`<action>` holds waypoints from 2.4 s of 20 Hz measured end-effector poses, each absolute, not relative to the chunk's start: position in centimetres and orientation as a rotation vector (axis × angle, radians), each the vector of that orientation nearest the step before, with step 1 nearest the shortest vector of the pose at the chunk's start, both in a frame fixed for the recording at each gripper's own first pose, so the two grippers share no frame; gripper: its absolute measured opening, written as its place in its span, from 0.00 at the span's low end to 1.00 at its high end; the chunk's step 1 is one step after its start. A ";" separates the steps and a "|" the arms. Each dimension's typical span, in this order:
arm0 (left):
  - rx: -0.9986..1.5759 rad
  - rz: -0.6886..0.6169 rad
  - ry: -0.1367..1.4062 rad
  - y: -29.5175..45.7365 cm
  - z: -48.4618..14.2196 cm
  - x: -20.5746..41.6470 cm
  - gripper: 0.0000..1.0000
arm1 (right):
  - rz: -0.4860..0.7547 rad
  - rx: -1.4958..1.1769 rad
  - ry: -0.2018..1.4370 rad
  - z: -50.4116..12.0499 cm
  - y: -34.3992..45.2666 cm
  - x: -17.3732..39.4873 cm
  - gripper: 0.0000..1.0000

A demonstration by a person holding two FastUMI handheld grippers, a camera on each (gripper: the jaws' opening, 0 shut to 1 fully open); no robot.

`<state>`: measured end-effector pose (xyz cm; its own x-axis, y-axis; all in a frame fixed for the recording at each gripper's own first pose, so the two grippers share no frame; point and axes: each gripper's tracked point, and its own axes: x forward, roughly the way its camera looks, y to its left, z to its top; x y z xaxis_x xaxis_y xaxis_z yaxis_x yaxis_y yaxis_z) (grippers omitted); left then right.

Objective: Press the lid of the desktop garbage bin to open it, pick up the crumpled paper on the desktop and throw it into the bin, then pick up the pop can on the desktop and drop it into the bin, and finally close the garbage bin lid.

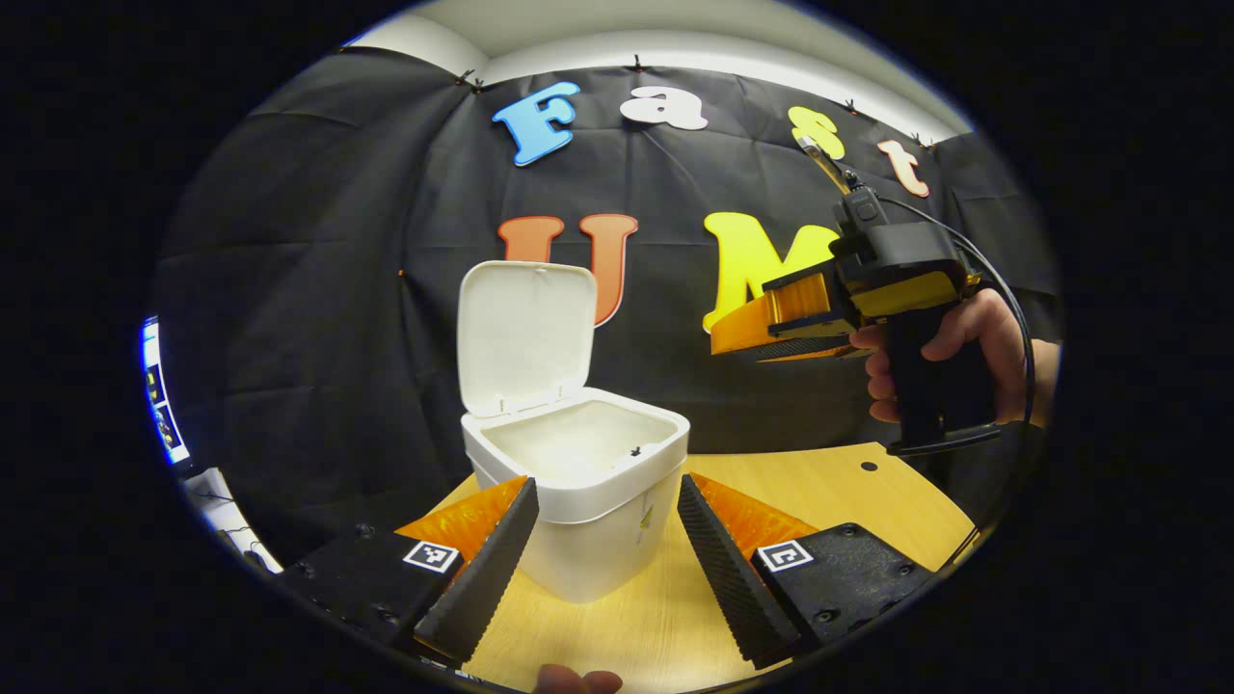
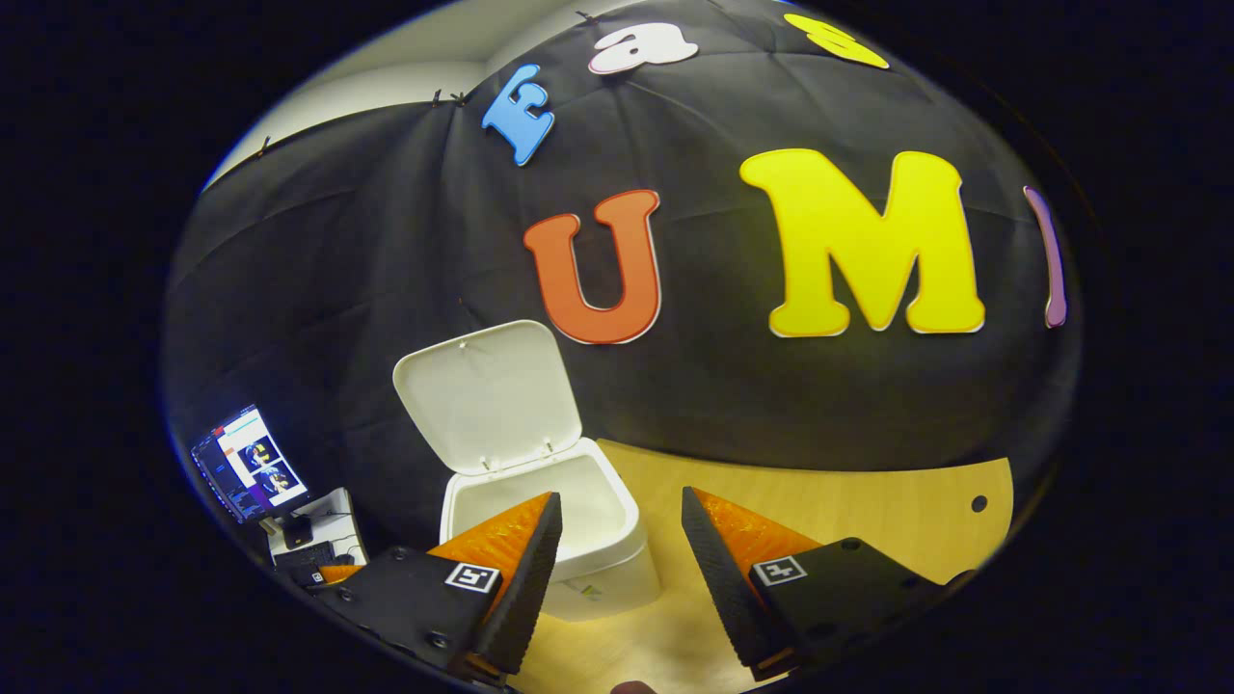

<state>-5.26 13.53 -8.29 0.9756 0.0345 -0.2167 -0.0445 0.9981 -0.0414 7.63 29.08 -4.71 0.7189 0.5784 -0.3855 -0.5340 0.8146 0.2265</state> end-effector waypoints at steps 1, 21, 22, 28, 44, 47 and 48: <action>-0.039 0.009 0.213 12.3 -8.4 -5.1 0.96 | 0.578 0.103 0.444 -4.1 26.6 7.4 0.80; 0.013 -0.315 0.291 -4.1 -15.8 -4.9 0.96 | 0.144 -0.011 0.241 -3.9 0.6 -1.6 0.86; 0.017 -0.317 0.299 -4.4 -16.5 -5.0 0.96 | 0.132 0.004 0.253 -4.3 -0.1 -2.0 0.86; 0.040 -0.337 0.340 -6.5 -21.3 -4.0 0.97 | 0.015 -0.046 0.269 -7.1 -5.5 -4.2 0.89; 0.016 -0.284 0.495 -8.0 -33.7 2.5 0.97 | -0.052 -0.118 0.474 -12.9 -9.9 -8.7 0.88; 0.026 -0.278 0.520 -8.0 -35.3 3.4 0.97 | -0.032 -0.133 0.497 -13.8 -9.2 -8.0 0.89; 0.030 -0.281 0.520 -8.0 -35.5 3.7 0.97 | -0.025 -0.135 0.506 -14.0 -8.9 -7.8 0.89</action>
